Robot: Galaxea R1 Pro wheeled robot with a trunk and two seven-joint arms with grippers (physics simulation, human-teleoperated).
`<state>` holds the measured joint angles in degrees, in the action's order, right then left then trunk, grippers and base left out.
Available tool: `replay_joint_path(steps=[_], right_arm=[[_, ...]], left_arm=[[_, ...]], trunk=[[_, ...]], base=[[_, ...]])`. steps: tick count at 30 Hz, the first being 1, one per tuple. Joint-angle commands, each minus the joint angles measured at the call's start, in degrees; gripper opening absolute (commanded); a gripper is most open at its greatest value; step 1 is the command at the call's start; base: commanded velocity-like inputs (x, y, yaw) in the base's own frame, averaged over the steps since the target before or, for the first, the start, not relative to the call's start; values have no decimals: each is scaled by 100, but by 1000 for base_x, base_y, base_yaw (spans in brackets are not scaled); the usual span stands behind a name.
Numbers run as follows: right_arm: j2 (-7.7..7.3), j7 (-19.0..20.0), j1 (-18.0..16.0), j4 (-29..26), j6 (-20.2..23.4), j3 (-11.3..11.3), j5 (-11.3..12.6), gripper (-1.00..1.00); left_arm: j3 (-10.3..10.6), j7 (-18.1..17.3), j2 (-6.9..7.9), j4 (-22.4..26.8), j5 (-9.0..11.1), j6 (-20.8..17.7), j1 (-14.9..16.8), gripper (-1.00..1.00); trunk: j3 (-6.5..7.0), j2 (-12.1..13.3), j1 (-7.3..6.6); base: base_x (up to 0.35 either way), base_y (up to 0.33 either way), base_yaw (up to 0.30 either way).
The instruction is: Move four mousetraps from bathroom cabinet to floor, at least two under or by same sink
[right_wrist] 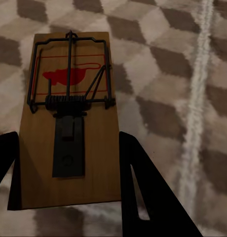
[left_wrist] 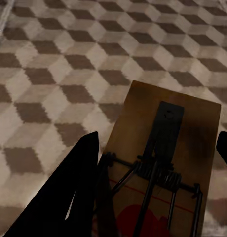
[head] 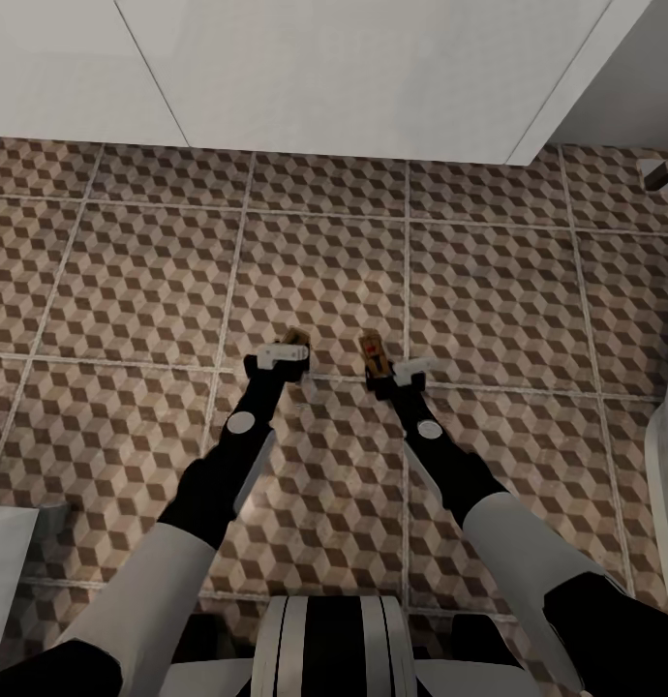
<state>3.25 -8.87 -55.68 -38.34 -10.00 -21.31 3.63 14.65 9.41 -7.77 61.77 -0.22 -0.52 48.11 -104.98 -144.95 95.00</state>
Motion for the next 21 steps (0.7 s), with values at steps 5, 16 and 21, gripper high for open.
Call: replay_joint_path(steps=[5, 16, 21], right_arm=[[0, -104, -11, -625, 1031, -32, 43, -100], [-2, -134, -143, -1688, 3022, -30, 41, -100], [0, -133, -515, -1820, 3519, -29, 41, -100]], left_arm=[[-23, 37, -15, 660, 2, -1572, -1, -100], [-49, 237, -56, 1067, 3, -3476, 394, -100], [-62, 629, -58, 198, 4, -3795, 1080, -100]], trunk=[[-3, -1, 0], [-3, -1, 0], [-3, -1, 0]], base=[[0, 0, 0], [0, 0, 0], [0, 0, 0]])
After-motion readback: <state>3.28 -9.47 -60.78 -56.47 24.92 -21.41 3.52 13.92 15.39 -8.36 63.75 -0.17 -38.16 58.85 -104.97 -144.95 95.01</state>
